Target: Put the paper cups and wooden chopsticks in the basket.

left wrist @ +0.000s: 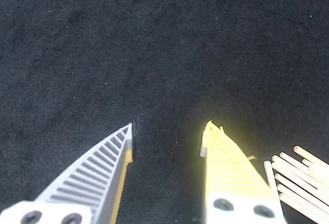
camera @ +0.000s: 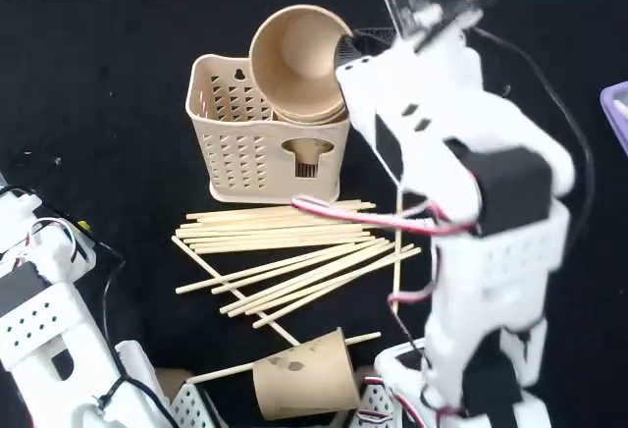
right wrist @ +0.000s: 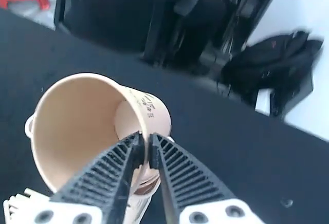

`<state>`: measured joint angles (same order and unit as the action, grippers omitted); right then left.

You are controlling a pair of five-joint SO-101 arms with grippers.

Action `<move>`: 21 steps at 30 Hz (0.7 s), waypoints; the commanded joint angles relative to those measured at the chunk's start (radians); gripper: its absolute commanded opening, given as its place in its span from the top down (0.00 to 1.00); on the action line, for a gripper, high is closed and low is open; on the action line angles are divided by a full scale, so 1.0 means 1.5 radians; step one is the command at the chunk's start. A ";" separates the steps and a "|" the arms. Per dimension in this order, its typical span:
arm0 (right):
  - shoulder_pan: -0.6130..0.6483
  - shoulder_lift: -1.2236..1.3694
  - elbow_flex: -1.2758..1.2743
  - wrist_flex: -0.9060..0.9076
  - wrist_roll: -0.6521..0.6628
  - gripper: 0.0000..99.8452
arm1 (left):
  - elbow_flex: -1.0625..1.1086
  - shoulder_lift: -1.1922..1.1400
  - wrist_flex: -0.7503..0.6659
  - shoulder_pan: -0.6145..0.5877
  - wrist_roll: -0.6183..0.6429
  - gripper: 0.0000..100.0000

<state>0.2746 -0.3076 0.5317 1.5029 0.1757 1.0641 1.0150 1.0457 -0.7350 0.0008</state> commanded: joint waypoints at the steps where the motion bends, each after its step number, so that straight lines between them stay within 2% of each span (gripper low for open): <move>1: -0.010 0.049 0.093 0.049 -0.007 0.99 | -0.036 0.007 -0.013 -0.001 0.003 0.78; 5: -0.010 0.095 0.146 0.088 -0.013 0.99 | -0.036 0.007 -0.013 -0.001 0.003 0.78; 8: -0.010 0.118 0.172 0.107 -0.053 0.99 | -0.036 0.007 -0.013 -0.001 0.003 0.78; 13: -0.007 0.151 0.175 0.109 -0.111 0.99 | -0.036 0.007 -0.013 -0.001 0.003 0.78; 18: -0.009 0.184 0.181 0.109 -0.124 0.99 | -0.036 0.007 -0.013 -0.001 0.003 0.78; 21: -0.005 0.187 0.182 0.118 -0.124 0.91 | -0.036 0.007 -0.013 -0.001 0.003 0.78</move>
<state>0.2731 -0.0269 0.7557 1.6655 -0.0008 1.0641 1.0150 1.0457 -0.7350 0.0008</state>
